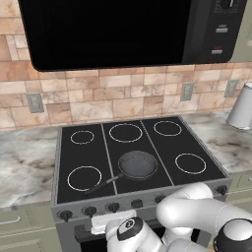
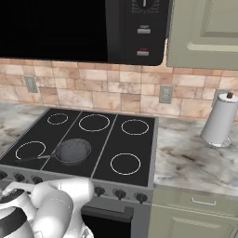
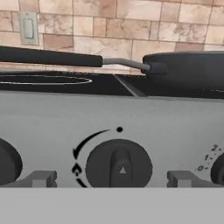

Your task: Turn on the front center burner of the stove.

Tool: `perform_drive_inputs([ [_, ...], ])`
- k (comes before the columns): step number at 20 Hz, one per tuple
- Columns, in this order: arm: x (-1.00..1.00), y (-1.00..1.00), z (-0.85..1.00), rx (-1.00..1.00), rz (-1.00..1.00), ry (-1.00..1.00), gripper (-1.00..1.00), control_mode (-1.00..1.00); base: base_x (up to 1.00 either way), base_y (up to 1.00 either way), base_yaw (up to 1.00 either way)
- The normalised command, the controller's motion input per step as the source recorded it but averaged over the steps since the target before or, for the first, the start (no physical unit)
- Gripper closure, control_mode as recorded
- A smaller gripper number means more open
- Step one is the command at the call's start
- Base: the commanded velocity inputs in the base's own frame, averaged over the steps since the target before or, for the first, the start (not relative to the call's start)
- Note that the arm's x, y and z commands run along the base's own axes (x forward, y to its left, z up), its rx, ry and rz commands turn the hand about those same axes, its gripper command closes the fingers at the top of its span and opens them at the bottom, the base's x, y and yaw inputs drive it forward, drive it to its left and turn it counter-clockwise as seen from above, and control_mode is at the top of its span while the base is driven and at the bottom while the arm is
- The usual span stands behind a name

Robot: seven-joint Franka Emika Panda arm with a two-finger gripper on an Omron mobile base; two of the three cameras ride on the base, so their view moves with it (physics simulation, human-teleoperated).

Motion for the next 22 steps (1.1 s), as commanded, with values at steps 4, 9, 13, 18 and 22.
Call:
perform_drive_inputs([
  [4,0.1,-0.14,-0.08,0.06,-0.01,0.0,-1.0,-1.0,0.0,0.0,0.0],
  [9,0.13,-0.08,-0.15,0.04,0.0,0.0,-1.0,-1.0,0.0,0.0,0.0],
  [13,0.22,0.0,-0.24,0.03,0.0,0.0,-1.0,-1.0,0.0,0.0,0.0],
  [18,0.21,0.0,-0.22,0.01,0.0,0.0,1.0,-1.0,0.0,0.0,0.0],
  [22,0.02,0.0,-0.01,0.0,-0.01,0.0,1.0,-1.0,0.0,0.0,0.0],
])
